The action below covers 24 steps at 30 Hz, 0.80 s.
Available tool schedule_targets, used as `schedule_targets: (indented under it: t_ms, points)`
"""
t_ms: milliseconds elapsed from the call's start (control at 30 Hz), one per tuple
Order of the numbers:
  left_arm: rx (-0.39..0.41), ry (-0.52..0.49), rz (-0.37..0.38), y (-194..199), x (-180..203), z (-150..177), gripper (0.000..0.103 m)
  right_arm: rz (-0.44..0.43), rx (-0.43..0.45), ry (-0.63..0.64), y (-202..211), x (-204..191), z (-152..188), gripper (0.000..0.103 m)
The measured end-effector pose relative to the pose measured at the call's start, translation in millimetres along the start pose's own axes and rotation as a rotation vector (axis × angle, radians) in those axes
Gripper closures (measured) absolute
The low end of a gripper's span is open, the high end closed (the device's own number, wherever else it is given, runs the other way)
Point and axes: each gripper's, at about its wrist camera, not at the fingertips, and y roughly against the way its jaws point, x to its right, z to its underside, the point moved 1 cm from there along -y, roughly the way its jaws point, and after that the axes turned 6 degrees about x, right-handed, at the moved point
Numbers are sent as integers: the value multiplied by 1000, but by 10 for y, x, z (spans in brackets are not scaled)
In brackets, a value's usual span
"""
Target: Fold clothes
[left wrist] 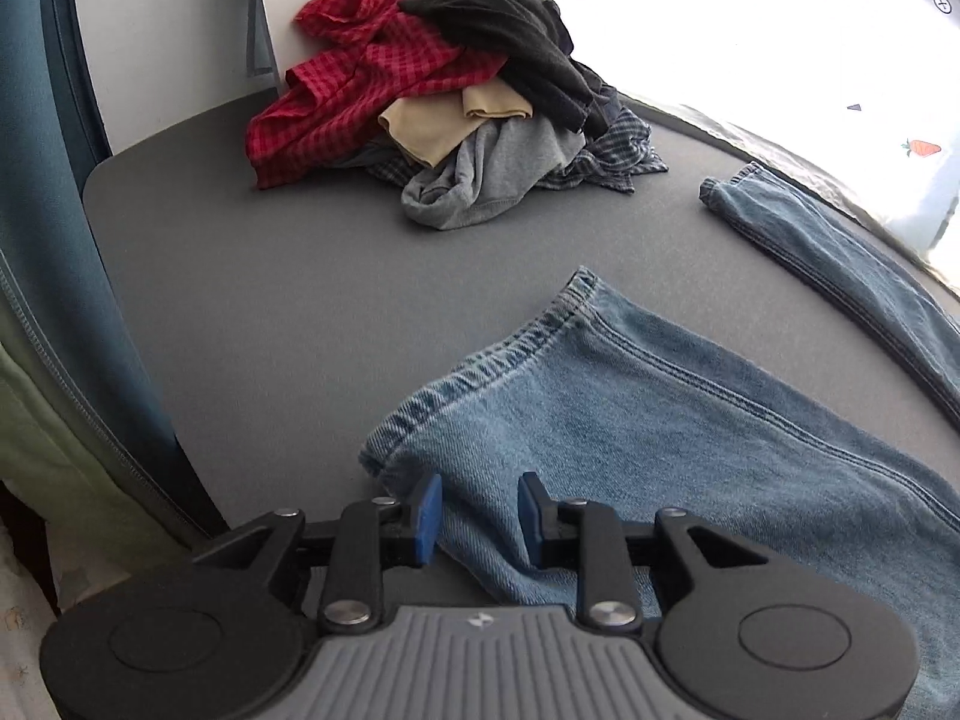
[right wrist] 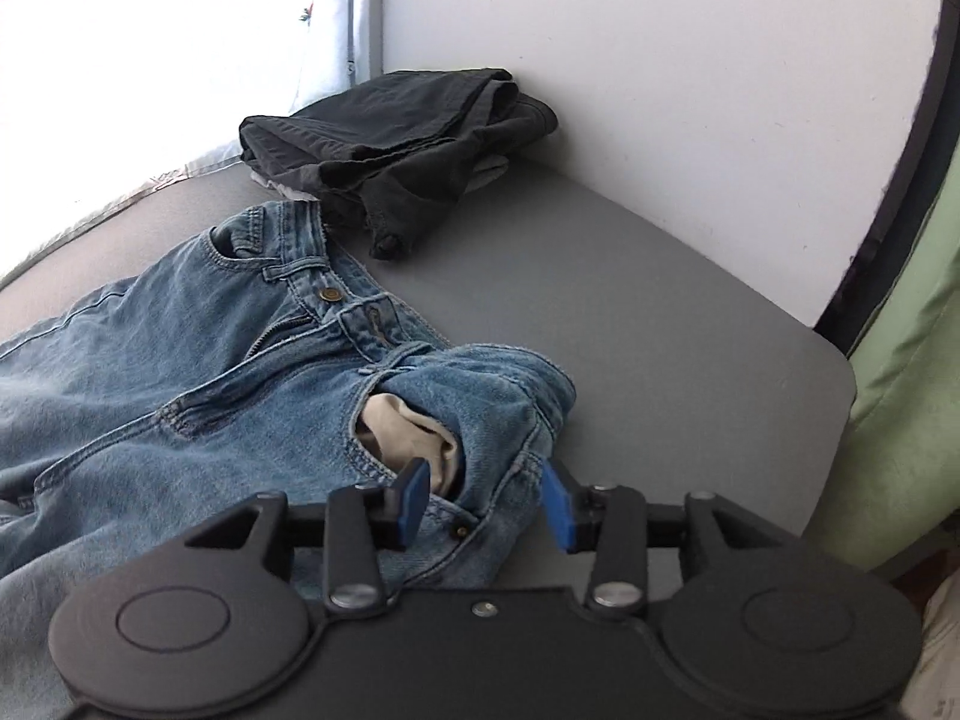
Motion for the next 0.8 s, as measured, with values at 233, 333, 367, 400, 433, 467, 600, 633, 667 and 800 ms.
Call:
schedule_targets:
  t_ms: [233,333,367,400,433,467,600,633,667,800]
  points:
    - [39,-102,153,-358,90,-437,52,-52,-13,-59,295,-456,195,58]
    - [15,-150,195,-638,213,-552,51,-71,-9,-34,459,-717,268,57]
    - [6,-168,206,-740,261,-582,51,-75,-6,-19,517,-825,291,57]
    - [-1,-186,214,-830,307,-608,51,-78,-2,-8,571,-920,311,56]
    - [-5,-203,218,-906,350,-631,51,-78,4,-2,621,-992,328,56]
    - [-11,-217,222,-988,384,-650,51,-78,10,3,670,-1063,345,56]
    - [-53,-236,238,-1309,437,-711,51,-79,28,15,872,-1325,436,55]
    - [-64,-229,248,-1367,429,-729,52,-71,28,18,902,-1366,459,55]
    - [-67,-221,260,-1402,415,-749,61,-62,26,20,928,-1404,483,55]
    - [-27,-197,285,-1441,347,-849,84,-28,4,12,1007,-1510,582,55]
